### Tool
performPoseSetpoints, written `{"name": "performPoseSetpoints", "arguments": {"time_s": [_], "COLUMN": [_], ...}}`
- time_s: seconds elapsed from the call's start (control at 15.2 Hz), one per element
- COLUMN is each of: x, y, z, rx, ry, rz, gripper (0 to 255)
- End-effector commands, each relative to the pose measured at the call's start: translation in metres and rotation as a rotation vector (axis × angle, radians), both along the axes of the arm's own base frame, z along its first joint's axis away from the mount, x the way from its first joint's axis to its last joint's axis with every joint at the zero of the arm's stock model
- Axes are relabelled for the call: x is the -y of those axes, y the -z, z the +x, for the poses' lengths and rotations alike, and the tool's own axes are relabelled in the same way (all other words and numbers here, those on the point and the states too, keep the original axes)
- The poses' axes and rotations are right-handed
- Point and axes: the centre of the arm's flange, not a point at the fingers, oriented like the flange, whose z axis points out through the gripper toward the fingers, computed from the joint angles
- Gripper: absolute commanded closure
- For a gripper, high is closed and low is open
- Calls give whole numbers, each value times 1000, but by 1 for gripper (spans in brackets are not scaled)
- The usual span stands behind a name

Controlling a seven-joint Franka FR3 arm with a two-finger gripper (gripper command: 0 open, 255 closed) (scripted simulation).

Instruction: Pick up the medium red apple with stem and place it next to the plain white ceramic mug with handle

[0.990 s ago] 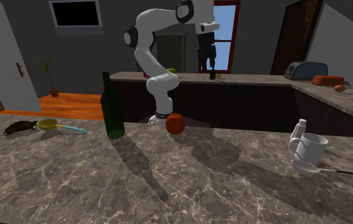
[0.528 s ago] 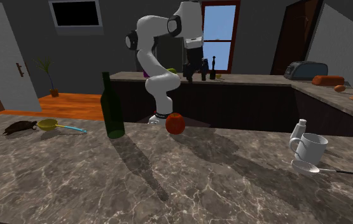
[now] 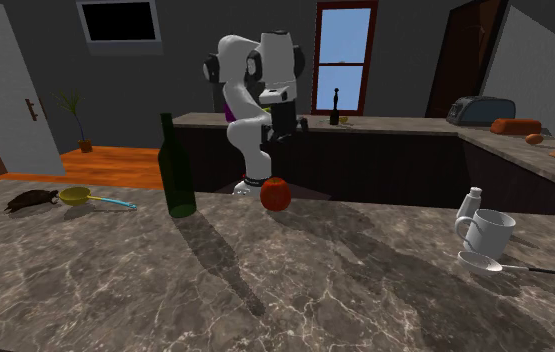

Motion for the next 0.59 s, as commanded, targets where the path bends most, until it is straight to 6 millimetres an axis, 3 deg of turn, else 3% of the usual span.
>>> {"name": "performPoseSetpoints", "arguments": {"time_s": [0.0,0.2,0.53], "x": [11,25,24], "y": [19,42,68], "z": [-15,-36,-34], "rx": [-11,-26,-26], "ry": [80,185,185], "rz": [3,7,7], "gripper": [0,0,0]}}
